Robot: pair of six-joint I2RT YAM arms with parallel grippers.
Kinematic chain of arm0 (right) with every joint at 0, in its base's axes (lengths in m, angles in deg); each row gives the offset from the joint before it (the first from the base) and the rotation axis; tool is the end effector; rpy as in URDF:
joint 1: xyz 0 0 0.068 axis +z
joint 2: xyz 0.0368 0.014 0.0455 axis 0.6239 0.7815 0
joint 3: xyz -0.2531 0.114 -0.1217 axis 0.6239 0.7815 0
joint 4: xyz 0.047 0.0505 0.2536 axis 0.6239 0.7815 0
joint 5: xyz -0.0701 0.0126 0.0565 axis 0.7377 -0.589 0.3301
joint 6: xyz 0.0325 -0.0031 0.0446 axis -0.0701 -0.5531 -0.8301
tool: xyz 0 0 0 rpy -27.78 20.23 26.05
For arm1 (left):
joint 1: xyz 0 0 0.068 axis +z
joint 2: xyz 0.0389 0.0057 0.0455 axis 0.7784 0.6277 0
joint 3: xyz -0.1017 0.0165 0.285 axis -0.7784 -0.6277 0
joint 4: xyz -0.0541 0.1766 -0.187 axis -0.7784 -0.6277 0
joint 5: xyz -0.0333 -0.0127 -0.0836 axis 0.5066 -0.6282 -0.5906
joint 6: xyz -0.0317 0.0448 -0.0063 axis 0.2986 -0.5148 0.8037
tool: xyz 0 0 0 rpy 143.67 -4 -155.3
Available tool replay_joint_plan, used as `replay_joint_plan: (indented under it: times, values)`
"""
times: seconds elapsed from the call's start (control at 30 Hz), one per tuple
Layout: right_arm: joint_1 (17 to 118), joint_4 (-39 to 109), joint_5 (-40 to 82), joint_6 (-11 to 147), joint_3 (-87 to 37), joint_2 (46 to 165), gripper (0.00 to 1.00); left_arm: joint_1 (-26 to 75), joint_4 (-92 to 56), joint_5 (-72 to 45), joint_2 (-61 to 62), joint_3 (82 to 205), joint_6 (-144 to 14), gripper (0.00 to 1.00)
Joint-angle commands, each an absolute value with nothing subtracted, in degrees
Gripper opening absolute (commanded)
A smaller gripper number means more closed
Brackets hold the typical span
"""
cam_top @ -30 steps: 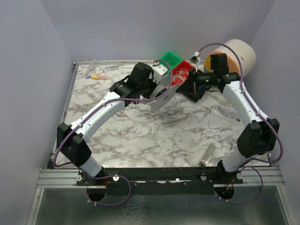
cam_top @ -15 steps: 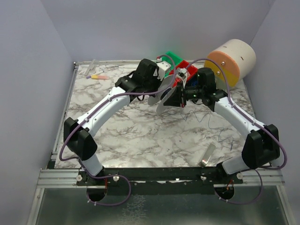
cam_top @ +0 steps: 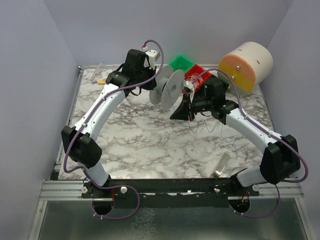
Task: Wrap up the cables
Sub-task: Wrap the cable around the cable reel.
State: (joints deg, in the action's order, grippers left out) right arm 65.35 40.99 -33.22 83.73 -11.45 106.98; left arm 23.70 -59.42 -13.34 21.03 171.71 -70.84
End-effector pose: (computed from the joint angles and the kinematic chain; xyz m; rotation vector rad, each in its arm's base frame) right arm 0.2671 0.1716 0.3345 -1.2274 1.5757 1.2821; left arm 0.3374 -0.1811 0.4225 0.5036 2.1559 -0.4764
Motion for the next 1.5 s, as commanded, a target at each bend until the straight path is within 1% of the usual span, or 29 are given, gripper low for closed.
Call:
replay_joint_plan:
  times: [0.0,0.17,0.3,0.4,0.53,0.63,0.7,0.8,1.0,1.07,1.2,1.47]
  values:
    - [67.2,44.6,-37.0,84.7,-8.8,108.0,0.01,28.4,-48.6,-16.6,20.1,173.8,-63.1,0.0]
    - [68.8,44.3,-40.1,84.7,-8.9,111.5,0.01,29.0,-47.0,-17.8,20.1,173.4,-61.2,0.0]
    - [72.9,46.0,-38.0,88.0,-10.1,112.4,0.01,29.1,-46.8,-15.4,20.7,173.0,-60.5,0.0]
    - [73.7,42.5,-37.0,84.5,-9.6,113.9,0.01,29.3,-46.8,-13.2,20.9,172.6,-60.3,0.0]
    - [73.3,38.8,-31.1,82.0,-7.0,114.9,0.0,31.7,-45.8,-19.8,19.9,172.0,-58.7,0.0]
    - [70.4,29.7,-28.9,74.5,-2.8,113.6,0.0,33.7,-43.3,-25.1,17.5,169.6,-57.8,0.0]
    - [68.0,25.0,-25.4,70.1,-0.8,112.4,0.0,34.6,-41.2,-28.6,15.5,167.3,-57.8,0.0]
    - [65.5,23.7,-15.5,68.2,0.4,110.4,0.0,34.9,-39.0,-34.0,12.7,164.0,-58.7,0.0]
    - [63.7,27.0,14.5,68.5,-2.1,108.9,0.01,34.9,-38.1,-44.7,9.8,160.7,-60.8,0.0]
    - [61.1,27.9,19.7,68.3,-3.9,109.8,0.0,34.9,-38.2,-47.1,9.1,160.0,-61.4,0.0]
    - [55.3,25.6,21.9,66.6,-5.3,110.6,0.0,34.7,-38.7,-52.6,8.3,159.1,-61.8,0.0]
    - [51.1,17.8,21.4,64.2,-6.2,109.5,0.01,34.0,-45.9,-55.8,7.4,158.7,-67.6,0.0]
